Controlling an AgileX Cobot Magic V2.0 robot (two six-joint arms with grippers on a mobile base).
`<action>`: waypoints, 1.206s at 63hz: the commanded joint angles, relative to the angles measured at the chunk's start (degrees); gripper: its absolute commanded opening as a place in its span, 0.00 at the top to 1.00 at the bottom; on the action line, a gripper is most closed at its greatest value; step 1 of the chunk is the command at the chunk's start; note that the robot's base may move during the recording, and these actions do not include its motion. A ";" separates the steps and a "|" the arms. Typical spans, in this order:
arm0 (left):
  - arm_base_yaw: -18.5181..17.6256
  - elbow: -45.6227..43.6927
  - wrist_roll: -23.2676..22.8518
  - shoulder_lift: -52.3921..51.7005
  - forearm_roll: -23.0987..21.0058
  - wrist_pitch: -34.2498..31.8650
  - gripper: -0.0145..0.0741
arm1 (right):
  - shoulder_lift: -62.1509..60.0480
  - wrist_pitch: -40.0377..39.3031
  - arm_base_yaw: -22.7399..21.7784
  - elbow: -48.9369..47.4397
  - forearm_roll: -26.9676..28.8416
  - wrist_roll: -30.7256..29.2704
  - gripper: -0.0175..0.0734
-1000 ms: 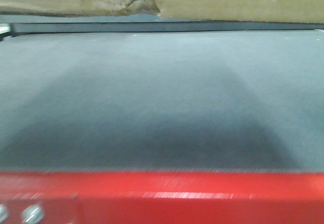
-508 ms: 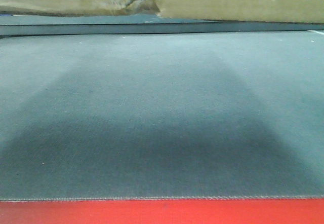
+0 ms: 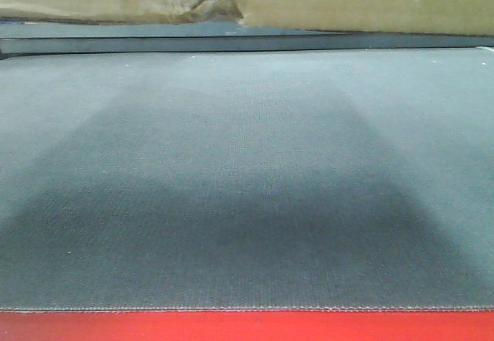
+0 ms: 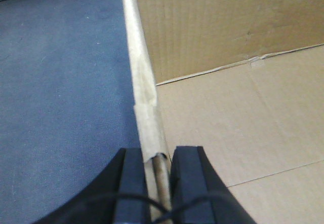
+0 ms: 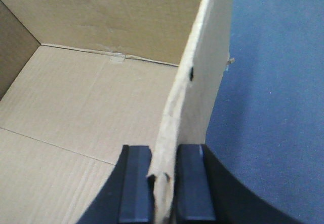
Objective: Grab carton from right shelf to conveyor
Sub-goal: 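Lower the held carton onto the grey conveyor belt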
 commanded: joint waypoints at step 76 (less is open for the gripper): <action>9.64 -0.33 0.52 3.91 -5.80 -8.30 0.85 | 4.16 -8.62 -0.37 -1.35 -2.05 -0.52 0.88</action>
